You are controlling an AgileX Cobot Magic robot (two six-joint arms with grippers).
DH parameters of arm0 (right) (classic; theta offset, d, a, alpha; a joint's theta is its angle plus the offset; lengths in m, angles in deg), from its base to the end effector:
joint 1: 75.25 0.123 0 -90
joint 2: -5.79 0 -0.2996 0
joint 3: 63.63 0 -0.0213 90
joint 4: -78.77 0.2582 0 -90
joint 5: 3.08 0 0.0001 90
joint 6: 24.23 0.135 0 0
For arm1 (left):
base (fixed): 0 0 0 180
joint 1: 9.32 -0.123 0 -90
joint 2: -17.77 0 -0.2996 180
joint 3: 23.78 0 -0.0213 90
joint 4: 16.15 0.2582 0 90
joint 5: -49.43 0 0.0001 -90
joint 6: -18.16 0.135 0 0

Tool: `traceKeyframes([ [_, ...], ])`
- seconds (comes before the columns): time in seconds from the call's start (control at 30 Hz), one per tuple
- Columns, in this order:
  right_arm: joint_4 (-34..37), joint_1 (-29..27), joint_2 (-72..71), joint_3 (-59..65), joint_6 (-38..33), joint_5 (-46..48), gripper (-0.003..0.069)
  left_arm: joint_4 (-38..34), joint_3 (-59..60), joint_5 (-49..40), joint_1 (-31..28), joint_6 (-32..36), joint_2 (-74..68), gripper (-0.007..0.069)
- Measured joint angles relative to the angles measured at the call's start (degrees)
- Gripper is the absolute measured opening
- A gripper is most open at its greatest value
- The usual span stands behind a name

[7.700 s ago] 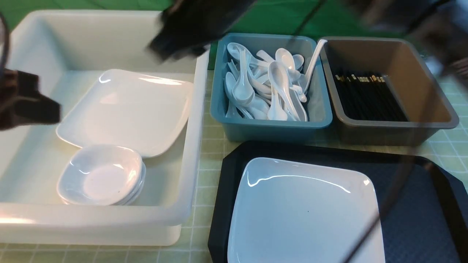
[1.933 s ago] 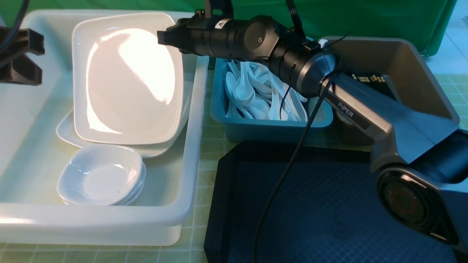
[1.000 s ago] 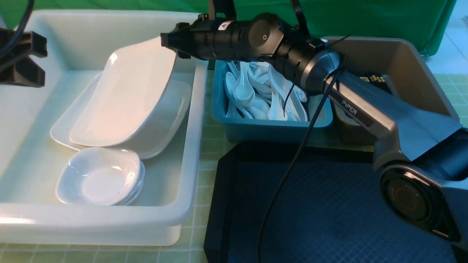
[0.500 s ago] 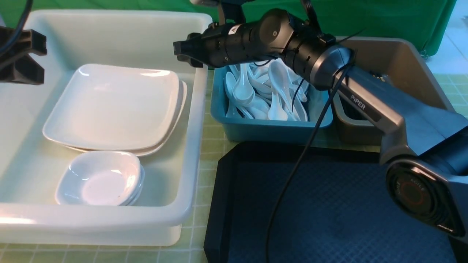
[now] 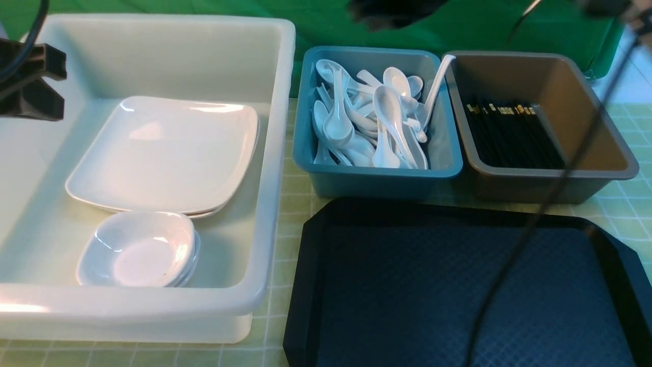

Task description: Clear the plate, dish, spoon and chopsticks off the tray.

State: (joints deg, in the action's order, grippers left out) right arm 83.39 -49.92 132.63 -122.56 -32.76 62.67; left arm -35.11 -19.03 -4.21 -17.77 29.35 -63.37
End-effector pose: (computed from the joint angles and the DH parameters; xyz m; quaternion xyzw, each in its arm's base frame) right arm 0.4552 0.2264 0.3867 -0.2668 0.8790 0.0973 0.3830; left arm 0.2990 0.0087 0.3619 -0.0236 0.9263 -0.0977 0.3631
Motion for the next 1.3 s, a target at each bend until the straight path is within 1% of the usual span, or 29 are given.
traceKeyframes([
  [0.07, -1.2, -0.9, -1.8, 0.6, -0.1, 1.4, 0.0010, -1.0, 0.0, -0.3, 0.0, 0.7, 0.0, -0.0008],
  [0.17, -3.0, -4.4, -10.7, 6.8, -0.2, 3.1, 0.0010, -4.6, 0.0, -1.7, 0.2, 3.2, 0.0, -0.0008],
  [0.23, -3.5, -5.8, -15.4, 11.0, -0.2, 3.2, 0.0010, -5.7, 0.0, -1.9, 1.3, 4.3, 0.0, -0.0008],
  [0.3, -4.6, -7.2, -20.8, 16.1, 0.0, 3.3, 0.0007, -5.9, 0.0, -1.8, 3.7, 4.9, 0.0, -0.0008],
  [0.37, -6.5, -8.5, -28.3, 23.7, 1.6, 1.9, 0.0006, -5.8, 0.0, -1.5, 8.1, 5.6, 0.0, -0.0008],
  [0.43, -9.8, -10.4, -38.0, 33.8, 4.1, -3.0, 0.0005, -5.2, 0.0, -1.0, 14.4, 6.7, 0.1, -0.0008],
  [0.5, -12.1, -12.4, -48.6, 45.2, 6.5, -10.3, 0.0005, -4.3, 0.0, 0.2, 21.5, 7.4, 0.5, -0.0008],
  [0.53, -12.2, -12.6, -50.6, 47.4, 6.9, -11.7, 0.0005, -4.2, 0.0, 0.4, 22.0, 7.5, 0.7, -0.0008],
  [0.57, -12.7, -13.1, -53.7, 50.7, 7.5, -13.9, 0.0005, -3.9, 0.0, 0.6, 24.2, 7.5, 1.1, -0.0008],
  [0.6, -13.1, -13.4, -59.0, 56.2, 7.9, -17.0, 0.0005, -3.5, 0.0, 0.8, 25.6, 7.5, 1.8, -0.0008],
  [0.67, -13.7, -13.8, -73.9, 71.5, 9.1, -29.4, 0.0005, -2.8, 0.4, 2.9, 31.3, 7.2, 5.5, -0.0008],
  [0.7, -13.7, -13.8, -74.9, 72.5, 9.3, -30.3, 0.0005, -2.8, 0.5, 3.2, 31.5, 7.1, 6.2, -0.0008],
  [0.73, -13.8, -13.8, -80.2, 77.7, 9.6, -33.7, 0.0005, -2.8, 1.2, 4.6, 32.5, 7.0, 7.3, -0.0008],
  [0.8, -14.2, -14.0, -91.9, 89.6, 12.1, -44.5, 0.0005, -1.5, 5.4, 9.5, 34.2, 6.7, 13.4, -0.0008],
  [0.87, -14.2, -14.0, -99.5, 97.5, 14.1, -51.0, 0.0007, 0.0, 10.2, 13.1, 34.6, 5.8, 18.5, -0.0008],
  [0.9, -14.2, -14.0, -100.3, 98.3, 14.3, -51.7, 0.0008, 0.3, 10.8, 13.5, 34.6, 5.6, 19.7, -0.0008],
  [0.97, -14.2, -14.0, -109.5, 108.4, 16.6, -58.4, 0.0012, 2.5, 19.7, 18.4, 34.6, 3.2, 27.9, -0.0008],
  [1.07, -14.2, -14.0, -116.7, 114.4, 18.0, -62.2, 0.0018, 3.7, 29.3, 22.0, 34.6, 2.1, 35.8, -0.0008],
  [1.1, -14.2, -14.0, -118.7, 116.9, 18.3, -63.6, 0.0025, 3.9, 34.1, 24.1, 34.6, 1.8, 40.8, -0.0008],
  [1.17, -14.2, -14.0, -119.4, 118.1, 18.5, -65.1, 0.0036, 4.0, 40.3, 27.1, 34.6, 1.2, 46.3, -0.0008],
  [1.3, -14.3, -14.0, -118.4, 118.7, 19.1, -65.8, 0.0060, 3.6, 48.3, 34.0, 34.6, 0.8, 54.6, -0.0008],
])
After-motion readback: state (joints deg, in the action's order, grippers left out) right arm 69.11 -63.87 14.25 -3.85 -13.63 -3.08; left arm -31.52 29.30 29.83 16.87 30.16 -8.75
